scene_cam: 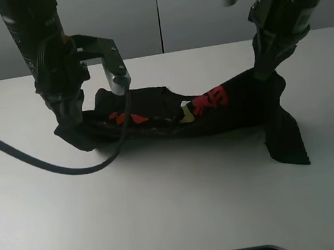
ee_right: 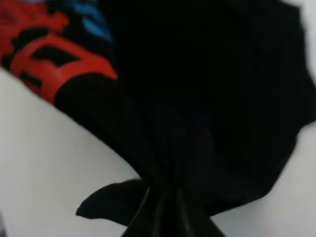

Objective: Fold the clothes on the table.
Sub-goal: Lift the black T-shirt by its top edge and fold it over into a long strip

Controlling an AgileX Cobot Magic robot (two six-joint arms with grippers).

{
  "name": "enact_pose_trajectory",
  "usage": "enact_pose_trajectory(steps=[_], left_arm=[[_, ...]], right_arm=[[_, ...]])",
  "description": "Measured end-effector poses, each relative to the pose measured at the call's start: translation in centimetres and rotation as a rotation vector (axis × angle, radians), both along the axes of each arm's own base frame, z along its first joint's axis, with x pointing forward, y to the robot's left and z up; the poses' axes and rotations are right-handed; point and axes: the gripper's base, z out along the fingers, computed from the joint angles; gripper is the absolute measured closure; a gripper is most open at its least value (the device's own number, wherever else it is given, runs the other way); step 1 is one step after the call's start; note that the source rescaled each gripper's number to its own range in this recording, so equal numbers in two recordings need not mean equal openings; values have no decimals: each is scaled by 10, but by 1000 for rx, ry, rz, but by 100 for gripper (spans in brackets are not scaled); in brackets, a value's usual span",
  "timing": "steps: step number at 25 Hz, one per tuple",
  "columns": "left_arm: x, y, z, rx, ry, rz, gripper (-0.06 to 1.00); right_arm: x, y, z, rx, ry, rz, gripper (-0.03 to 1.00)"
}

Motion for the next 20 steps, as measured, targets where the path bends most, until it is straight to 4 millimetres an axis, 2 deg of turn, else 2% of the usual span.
enact_pose_trajectory(steps=[4,9,15,17,20], left_arm=[[-9,8,-16,46,55,-11,94],[-8,7,-19,41,35,-42,94],[28,-6,-19,-42,-338,-210,94],[42,-11,-23,-58,-459,-261,94],[58,-13,-34,-84,-552,-277,94]], right_arm=[[-13,-5,-31,-16,43,-4,94],[-13,-6,-46,1,-18,-28,94],[9,-4,-45,23,-262,-11,94],[19,-5,-49,7,-332,-14,94],[36,-11,-62,-2,-401,-57,94]])
